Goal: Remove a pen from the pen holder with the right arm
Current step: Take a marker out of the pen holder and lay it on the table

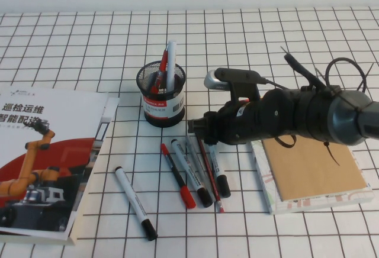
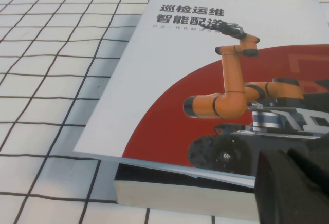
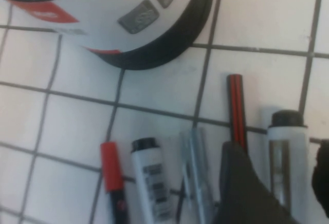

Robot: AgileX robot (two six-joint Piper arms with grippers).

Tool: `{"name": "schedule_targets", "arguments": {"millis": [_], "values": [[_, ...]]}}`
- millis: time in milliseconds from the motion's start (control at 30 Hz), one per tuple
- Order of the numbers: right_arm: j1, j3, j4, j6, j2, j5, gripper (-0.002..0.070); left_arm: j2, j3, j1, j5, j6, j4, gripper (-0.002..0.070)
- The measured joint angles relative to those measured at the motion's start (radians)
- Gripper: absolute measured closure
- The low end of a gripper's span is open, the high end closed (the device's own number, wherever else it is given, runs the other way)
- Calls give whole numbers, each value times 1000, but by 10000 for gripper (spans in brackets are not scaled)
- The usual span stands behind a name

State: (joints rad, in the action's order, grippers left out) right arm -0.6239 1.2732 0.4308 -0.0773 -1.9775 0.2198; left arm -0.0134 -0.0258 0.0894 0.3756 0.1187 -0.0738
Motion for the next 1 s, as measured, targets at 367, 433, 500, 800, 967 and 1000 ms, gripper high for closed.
{"name": "schedule_targets", "arguments": {"millis": [367,433,500,800,967,1000], "values": [[-14,-56,-104,4,359,225,661,0,0,0,0,0,0,678],[-14,-80,-122,15,442,260,677,0,0,0,0,0,0,678],[-14,-121,-143,19,522,293,684,0,0,0,0,0,0,678],[-14,-363,-186,22,928,413,690,0,0,0,0,0,0,678],[-14,-391,-234,22,1069,611,690,0,0,0,0,0,0,678],[-14,-391,-237,22,1084,641,690,0,0,0,0,0,0,678]]}}
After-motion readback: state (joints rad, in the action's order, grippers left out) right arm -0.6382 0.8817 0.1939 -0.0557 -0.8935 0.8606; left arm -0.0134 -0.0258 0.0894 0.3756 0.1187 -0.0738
